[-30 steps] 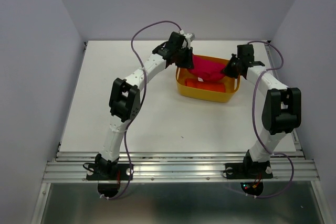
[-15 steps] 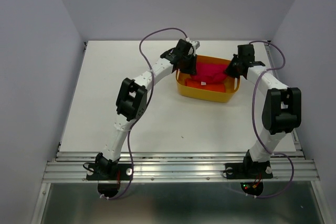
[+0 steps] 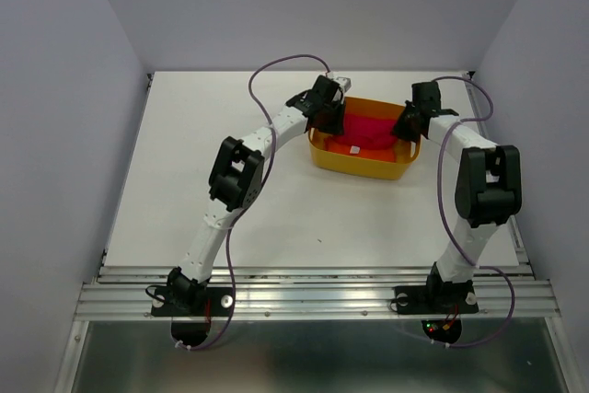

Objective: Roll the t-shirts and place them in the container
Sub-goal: Place the T-shirt in the bin.

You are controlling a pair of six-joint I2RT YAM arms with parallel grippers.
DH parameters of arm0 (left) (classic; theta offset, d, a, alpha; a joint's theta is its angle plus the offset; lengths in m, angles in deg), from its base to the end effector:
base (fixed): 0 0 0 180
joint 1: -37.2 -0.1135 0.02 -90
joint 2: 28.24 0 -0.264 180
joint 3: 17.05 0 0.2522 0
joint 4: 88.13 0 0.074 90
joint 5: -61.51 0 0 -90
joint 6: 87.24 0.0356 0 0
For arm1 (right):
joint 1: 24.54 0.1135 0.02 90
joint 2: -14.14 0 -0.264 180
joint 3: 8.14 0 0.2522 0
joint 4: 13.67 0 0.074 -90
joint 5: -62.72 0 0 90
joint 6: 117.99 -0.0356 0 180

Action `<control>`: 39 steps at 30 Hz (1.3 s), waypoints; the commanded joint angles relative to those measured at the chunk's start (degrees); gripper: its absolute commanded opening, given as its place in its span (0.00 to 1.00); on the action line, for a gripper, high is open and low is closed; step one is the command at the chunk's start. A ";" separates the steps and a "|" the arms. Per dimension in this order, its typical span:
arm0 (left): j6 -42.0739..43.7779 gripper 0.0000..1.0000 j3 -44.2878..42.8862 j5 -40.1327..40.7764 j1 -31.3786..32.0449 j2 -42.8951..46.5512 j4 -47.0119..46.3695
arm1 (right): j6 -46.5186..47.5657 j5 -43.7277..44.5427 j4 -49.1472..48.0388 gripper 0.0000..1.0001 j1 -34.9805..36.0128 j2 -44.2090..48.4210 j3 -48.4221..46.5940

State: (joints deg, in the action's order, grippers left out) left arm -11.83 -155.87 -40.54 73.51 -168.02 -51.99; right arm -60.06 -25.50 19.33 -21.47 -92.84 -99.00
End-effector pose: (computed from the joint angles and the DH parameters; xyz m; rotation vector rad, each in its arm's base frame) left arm 0.4473 -0.3379 0.2141 0.5509 2.2319 -0.7096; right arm 0.4106 0.0209 0.2131 0.6251 2.3605 0.2386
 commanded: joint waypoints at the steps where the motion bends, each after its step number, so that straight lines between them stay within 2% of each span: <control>1: 1.93 0.00 -2.30 3.26 0.07 -1.36 -0.31 | 1.40 3.32 -1.84 0.01 -0.70 -1.12 -2.09; 16: 0.53 0.00 -3.53 3.18 0.25 -4.88 -0.93 | 2.02 3.76 -1.58 0.01 -0.70 -4.11 -1.91; 29: 3.60 0.00 2.53 2.83 0.51 0.04 -2.42 | 2.19 3.40 -1.32 0.01 -0.70 -3.24 -1.38; 39: 4.04 0.00 3.06 1.24 0.60 1.36 -2.16 | 2.19 3.67 -1.05 0.01 -0.70 -1.66 -0.77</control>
State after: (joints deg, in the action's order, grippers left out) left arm -10.21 -155.02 -39.93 73.86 -170.23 -56.50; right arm -59.23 -24.52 18.50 -21.47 -95.90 -99.42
